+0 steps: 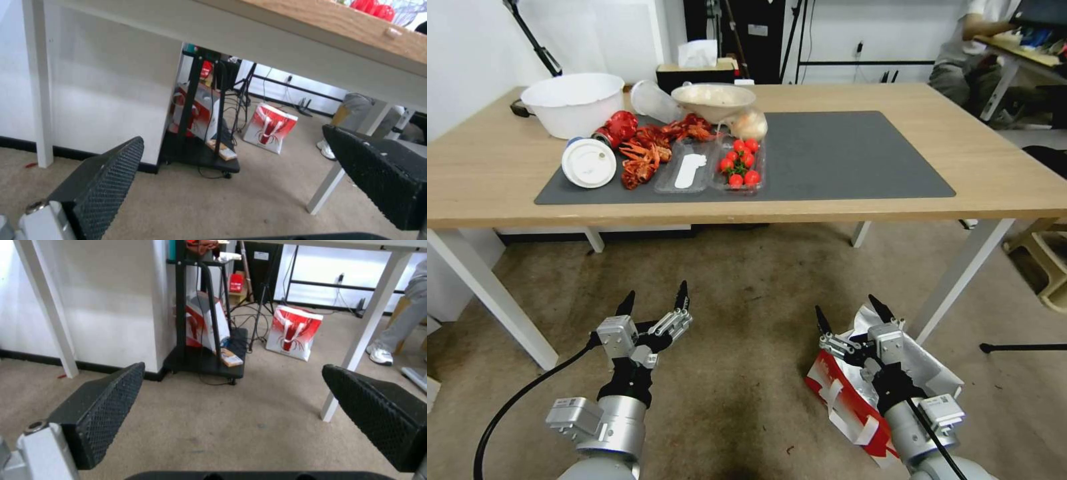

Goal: Pick up the food delivery bag from the floor and place it on the table.

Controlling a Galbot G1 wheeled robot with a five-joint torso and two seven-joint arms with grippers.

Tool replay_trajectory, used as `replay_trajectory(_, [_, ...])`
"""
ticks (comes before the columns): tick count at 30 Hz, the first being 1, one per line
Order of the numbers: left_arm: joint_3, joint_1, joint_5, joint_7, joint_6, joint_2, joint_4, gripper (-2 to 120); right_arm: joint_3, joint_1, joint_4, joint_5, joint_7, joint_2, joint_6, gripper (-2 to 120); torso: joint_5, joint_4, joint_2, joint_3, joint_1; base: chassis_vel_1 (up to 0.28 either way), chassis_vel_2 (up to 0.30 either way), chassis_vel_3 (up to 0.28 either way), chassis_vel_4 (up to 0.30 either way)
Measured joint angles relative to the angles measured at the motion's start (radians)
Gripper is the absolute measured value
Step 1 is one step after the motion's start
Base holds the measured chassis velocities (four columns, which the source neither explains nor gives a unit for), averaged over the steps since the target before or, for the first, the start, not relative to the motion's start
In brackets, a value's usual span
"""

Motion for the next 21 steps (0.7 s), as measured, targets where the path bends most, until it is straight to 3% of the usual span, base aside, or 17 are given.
replay_trajectory(21, [-0.001, 0.005, 0.001, -0.004, -0.006, -0.001, -0.002, 100, 0.000, -0.001, 0.002, 0.002, -0.002, -0.001, 0.006, 100, -0.0001, 0.0000, -0.085, -0.058, -0.027, 0.000, 0.000, 0.000, 0.000])
